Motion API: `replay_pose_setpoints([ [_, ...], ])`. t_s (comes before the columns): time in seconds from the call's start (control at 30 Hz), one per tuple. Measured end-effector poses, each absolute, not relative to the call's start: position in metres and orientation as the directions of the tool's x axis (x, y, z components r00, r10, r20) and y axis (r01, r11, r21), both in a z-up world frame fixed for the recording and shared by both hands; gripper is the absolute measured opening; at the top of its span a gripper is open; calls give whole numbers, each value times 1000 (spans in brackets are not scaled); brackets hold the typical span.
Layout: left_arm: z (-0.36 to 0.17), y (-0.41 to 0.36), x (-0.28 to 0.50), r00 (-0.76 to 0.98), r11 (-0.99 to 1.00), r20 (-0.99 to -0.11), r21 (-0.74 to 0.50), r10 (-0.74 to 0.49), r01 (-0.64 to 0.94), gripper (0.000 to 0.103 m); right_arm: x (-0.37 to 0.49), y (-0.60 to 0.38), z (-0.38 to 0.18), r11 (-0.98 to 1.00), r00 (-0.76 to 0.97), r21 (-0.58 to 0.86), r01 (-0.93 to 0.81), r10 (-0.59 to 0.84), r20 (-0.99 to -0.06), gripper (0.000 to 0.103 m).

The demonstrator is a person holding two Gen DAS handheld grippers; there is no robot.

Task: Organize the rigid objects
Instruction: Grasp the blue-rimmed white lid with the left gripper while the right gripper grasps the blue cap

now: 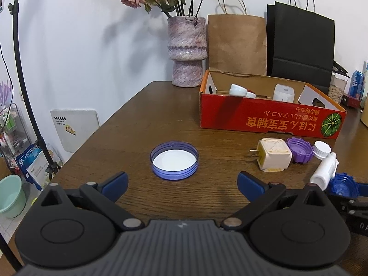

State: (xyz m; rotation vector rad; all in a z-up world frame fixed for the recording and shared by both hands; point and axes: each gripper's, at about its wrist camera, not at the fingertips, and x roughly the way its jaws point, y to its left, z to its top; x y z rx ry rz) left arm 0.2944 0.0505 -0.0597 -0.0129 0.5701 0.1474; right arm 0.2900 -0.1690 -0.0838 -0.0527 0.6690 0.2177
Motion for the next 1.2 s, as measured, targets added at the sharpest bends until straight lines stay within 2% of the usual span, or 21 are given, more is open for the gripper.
replay_pose_setpoints([
  [0.5, -69, 79, 323, 800, 985, -578, 49, 162, -164, 103, 295, -196, -71, 992, 841, 68, -108, 127, -525, 52],
  [1.2, -86, 80, 375, 764, 986, -625, 70, 162, -152, 103, 327, -200, -75, 995, 860, 37, -89, 96, -502, 52],
])
